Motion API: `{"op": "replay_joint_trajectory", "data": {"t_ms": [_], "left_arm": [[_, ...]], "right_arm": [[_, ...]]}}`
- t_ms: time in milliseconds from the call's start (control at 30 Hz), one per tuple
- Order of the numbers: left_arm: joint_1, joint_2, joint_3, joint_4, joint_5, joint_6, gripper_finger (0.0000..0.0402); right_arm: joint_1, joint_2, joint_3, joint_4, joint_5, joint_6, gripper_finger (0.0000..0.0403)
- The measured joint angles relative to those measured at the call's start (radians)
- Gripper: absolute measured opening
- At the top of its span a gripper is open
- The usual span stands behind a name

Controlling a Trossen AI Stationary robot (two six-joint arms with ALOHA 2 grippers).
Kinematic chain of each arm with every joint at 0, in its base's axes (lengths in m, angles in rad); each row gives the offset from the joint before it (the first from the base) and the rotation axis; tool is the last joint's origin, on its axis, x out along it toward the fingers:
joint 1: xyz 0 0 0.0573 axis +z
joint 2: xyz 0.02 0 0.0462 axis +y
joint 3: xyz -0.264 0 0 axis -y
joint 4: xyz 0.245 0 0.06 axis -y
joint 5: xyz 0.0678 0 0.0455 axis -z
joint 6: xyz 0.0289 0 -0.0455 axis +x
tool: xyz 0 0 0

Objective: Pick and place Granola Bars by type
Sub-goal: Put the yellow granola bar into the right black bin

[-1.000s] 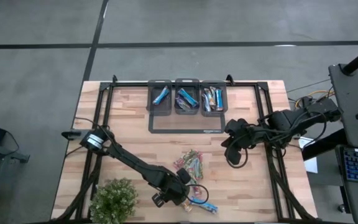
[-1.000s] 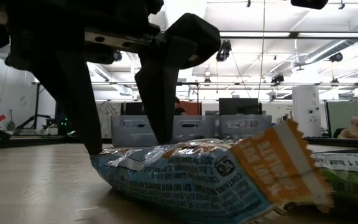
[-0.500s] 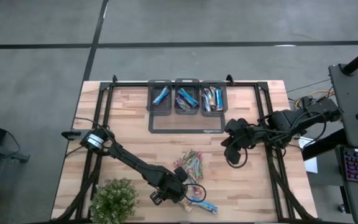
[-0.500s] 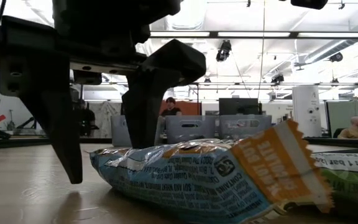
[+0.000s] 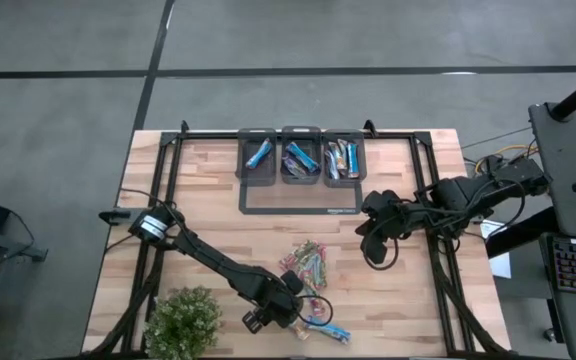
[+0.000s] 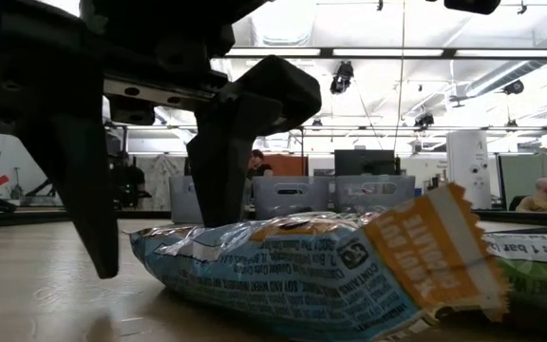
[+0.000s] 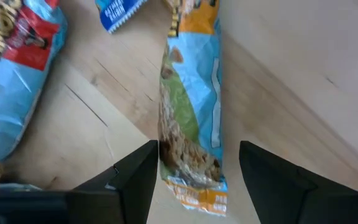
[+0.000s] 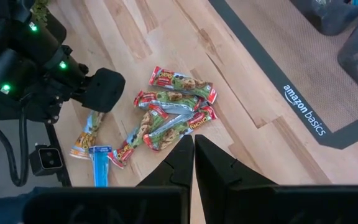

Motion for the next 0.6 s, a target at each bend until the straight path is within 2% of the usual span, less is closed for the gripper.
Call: {"op": "replay_joint_trajectory", "data": {"t_ms": [600], "left_arm": [[0.001,-0.001,-0.007,0.026,0.000,-0.011,0.0209]], "right_arm": [[0.000,0.000,0.000,0.000,0.008,0.000,0.0008]]}}
